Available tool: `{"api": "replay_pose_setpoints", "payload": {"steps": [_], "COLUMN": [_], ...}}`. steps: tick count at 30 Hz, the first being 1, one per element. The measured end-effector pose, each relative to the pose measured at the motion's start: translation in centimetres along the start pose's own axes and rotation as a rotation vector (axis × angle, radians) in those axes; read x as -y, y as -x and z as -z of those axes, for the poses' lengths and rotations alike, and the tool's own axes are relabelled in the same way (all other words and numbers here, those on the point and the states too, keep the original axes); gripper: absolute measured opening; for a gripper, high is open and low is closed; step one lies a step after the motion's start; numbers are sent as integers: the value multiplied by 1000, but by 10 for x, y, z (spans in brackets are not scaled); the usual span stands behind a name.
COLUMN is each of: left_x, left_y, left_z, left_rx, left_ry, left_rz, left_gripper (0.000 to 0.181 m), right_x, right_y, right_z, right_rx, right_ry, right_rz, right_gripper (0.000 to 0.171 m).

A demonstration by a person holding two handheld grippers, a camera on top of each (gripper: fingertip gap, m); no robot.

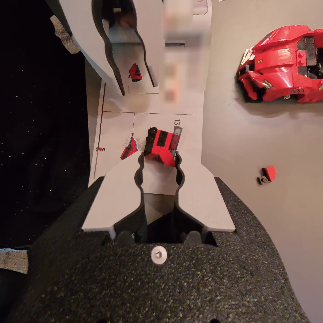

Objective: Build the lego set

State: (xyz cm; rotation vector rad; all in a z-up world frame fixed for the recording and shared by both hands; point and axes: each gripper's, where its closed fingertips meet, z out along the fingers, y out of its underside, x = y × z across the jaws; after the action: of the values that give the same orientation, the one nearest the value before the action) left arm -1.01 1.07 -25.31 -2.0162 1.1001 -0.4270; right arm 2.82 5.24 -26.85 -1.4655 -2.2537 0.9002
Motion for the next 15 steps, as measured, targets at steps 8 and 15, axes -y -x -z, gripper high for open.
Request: {"api": "replay_pose_setpoints", "payload": {"steps": [8, 15], "left_x": [1, -4], "left_y": [-1, -5], "left_z": [-2, -5], "left_rx": [-1, -1], "left_ry": [0, 44], "left_rz": [6, -15], "left_gripper": [32, 32], "right_x": [-2, -9], "right_y": [3, 9], "right_z": [2, 9], "right_rx": [-125, -115], "right_ry": [51, 72], "right_rz": [-33, 16], "right_gripper": [34, 34]}}
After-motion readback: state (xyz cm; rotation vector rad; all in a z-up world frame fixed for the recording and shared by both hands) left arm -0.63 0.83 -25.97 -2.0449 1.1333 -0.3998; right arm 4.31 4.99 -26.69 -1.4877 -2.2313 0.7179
